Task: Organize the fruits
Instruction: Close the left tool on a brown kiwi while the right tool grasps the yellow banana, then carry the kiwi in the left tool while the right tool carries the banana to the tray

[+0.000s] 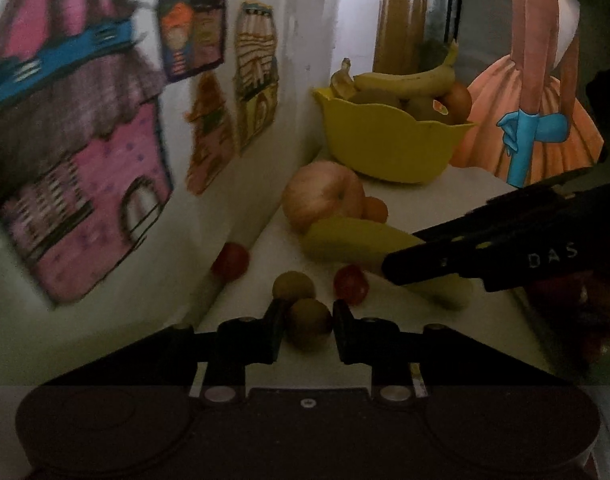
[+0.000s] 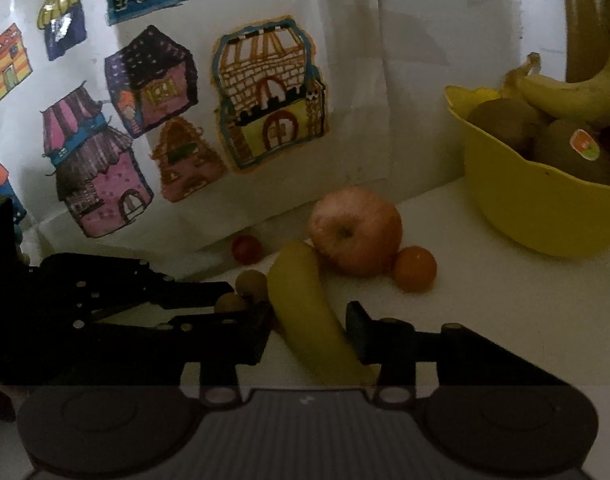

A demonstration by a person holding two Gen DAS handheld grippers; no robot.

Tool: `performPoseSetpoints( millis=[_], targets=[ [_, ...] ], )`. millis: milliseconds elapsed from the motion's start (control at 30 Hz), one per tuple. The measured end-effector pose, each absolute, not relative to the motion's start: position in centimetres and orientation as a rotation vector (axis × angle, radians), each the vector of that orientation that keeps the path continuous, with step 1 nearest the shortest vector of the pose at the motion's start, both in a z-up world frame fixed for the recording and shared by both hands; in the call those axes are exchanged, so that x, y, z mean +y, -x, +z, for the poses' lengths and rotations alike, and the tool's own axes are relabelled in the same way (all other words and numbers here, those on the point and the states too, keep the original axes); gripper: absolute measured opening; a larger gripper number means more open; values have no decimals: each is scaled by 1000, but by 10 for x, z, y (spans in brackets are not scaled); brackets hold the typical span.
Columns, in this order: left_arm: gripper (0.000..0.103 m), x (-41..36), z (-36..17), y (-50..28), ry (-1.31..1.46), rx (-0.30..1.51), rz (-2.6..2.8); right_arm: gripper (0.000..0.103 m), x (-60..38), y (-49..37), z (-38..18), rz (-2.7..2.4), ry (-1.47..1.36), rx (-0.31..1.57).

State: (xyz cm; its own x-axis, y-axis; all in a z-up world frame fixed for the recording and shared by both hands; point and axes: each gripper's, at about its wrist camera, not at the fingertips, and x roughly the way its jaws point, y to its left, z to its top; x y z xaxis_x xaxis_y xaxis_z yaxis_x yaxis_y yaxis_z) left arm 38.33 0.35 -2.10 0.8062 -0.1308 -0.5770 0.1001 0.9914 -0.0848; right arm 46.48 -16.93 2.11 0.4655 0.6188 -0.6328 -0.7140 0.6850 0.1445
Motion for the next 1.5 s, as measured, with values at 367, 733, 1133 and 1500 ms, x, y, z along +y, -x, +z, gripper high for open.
performPoseSetpoints(
  millis=[367, 733, 1133, 1500],
  targets=[
    [28, 14, -18, -321, 67, 652, -109, 40, -156, -391, 26, 801, 338, 664],
    [32, 20, -20, -333, 75, 671, -50, 48, -132, -384, 8, 810, 493, 711],
    [33, 16, -25, -342, 55, 655, -30, 50, -128, -388, -2, 829, 424, 670],
    [28, 15, -15, -305, 111, 651, -45, 38, -121, -342, -1, 747, 477, 619]
  ],
)
